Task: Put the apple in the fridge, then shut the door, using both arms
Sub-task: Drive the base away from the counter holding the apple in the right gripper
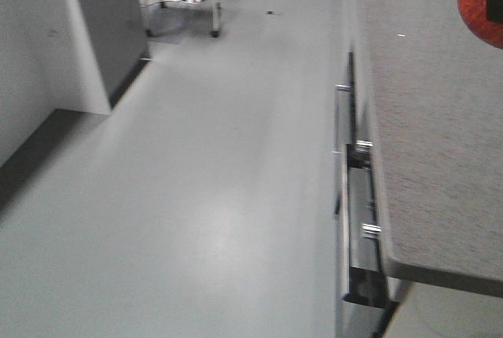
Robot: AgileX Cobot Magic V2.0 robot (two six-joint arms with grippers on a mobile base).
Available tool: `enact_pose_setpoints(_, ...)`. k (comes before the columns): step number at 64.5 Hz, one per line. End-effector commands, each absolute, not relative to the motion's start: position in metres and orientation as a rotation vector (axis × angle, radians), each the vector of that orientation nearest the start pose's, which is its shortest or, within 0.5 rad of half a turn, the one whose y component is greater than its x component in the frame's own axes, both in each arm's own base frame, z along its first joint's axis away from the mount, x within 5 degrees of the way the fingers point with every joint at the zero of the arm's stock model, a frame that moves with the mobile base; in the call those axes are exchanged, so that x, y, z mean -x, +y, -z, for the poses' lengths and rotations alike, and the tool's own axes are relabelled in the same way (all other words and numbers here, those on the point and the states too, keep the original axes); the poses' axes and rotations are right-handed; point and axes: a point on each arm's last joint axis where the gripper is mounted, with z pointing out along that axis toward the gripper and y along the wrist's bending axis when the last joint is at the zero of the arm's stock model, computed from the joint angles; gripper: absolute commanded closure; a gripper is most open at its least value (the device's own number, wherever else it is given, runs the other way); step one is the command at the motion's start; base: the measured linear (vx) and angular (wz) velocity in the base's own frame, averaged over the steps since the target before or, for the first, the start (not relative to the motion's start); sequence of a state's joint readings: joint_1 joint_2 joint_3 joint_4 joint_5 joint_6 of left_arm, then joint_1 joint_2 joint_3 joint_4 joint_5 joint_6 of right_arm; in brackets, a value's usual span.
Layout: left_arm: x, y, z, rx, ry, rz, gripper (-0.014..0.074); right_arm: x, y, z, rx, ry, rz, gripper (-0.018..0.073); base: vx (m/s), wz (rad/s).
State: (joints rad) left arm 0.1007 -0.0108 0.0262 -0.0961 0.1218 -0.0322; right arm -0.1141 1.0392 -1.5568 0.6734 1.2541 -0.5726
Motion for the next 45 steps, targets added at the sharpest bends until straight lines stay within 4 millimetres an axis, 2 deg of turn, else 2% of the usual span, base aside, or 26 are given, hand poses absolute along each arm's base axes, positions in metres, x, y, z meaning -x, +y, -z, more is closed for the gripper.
enact_pose_setpoints(1, -0.0566, 0.005, -0.1914, 0.181, 1.556, 0.039, 0.0603, -0.1458, 0.0392, -0.5226, 0.547, 1.856, -0.411, 0.0566, 0.0, 0.57)
enact_pose_setpoints(45, -0.0566, 0.005, -0.1914, 0.181, 1.556, 0.039, 0.0603, -0.1458, 0.0392, -0.5225, 0.547, 1.857, -0.412, 0.0566, 0.01, 0.56)
